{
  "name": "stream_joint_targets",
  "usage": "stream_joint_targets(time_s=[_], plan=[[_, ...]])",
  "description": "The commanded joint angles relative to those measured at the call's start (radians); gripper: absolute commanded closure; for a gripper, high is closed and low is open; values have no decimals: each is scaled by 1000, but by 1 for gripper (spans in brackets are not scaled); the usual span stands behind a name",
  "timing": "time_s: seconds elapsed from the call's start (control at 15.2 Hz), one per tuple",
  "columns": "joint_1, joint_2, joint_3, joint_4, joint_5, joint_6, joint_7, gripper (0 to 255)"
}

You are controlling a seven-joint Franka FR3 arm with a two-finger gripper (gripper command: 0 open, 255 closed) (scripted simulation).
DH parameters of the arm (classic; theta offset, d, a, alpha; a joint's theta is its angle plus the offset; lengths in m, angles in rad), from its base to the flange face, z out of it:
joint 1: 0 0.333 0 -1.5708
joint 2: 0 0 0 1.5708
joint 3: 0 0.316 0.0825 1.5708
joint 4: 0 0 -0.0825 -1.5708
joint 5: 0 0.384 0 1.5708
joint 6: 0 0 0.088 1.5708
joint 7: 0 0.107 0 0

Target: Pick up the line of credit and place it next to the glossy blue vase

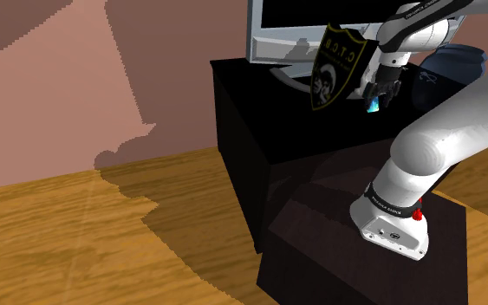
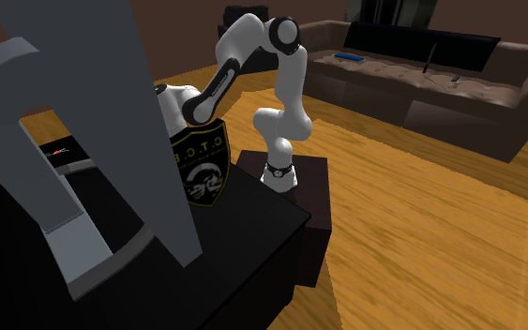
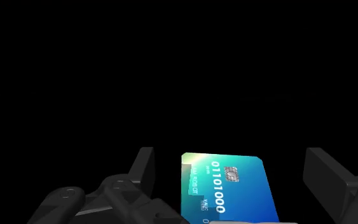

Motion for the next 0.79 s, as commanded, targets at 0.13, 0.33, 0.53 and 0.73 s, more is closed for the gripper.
stream_joint_targets(time_s=[0.13,0.33,0.53,0.73], plan=[[-7,-50,43,70,4,-117,10,0],[-7,-60,53,90,7,-146,11,0],[-7,-59,53,90,7,-146,11,0],[-7,-59,53,90,7,-146,11,0]])
